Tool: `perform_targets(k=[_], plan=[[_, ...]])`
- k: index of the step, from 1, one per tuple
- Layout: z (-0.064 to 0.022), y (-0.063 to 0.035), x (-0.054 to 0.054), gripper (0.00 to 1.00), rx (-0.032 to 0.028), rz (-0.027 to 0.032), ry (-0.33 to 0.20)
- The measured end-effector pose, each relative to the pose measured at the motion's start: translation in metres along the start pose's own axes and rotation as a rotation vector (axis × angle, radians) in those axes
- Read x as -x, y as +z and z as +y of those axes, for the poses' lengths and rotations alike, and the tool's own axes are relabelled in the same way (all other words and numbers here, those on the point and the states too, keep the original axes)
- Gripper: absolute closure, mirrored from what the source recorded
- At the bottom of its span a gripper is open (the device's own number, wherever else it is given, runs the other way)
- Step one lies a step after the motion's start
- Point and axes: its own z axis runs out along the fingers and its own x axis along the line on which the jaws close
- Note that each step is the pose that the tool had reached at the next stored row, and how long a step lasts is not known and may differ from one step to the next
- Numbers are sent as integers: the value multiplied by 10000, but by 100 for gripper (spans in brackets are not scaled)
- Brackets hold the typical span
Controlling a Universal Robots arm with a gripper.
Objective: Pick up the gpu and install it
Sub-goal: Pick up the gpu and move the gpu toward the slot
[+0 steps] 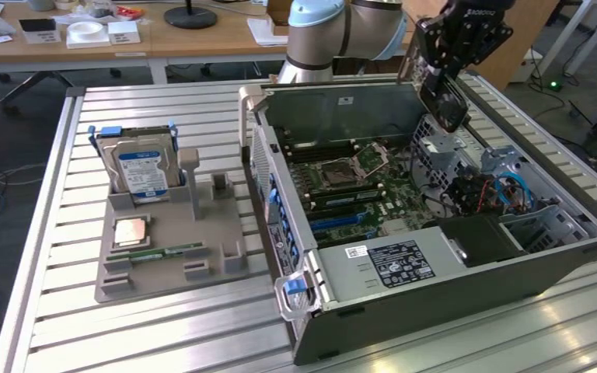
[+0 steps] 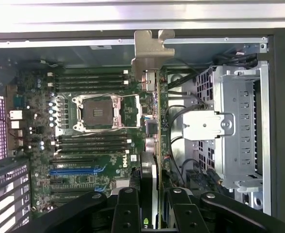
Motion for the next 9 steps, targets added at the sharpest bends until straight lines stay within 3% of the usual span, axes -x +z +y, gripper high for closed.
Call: perform_targets(k=[9], plan=[[0,32,35,74,-2,0,-3]])
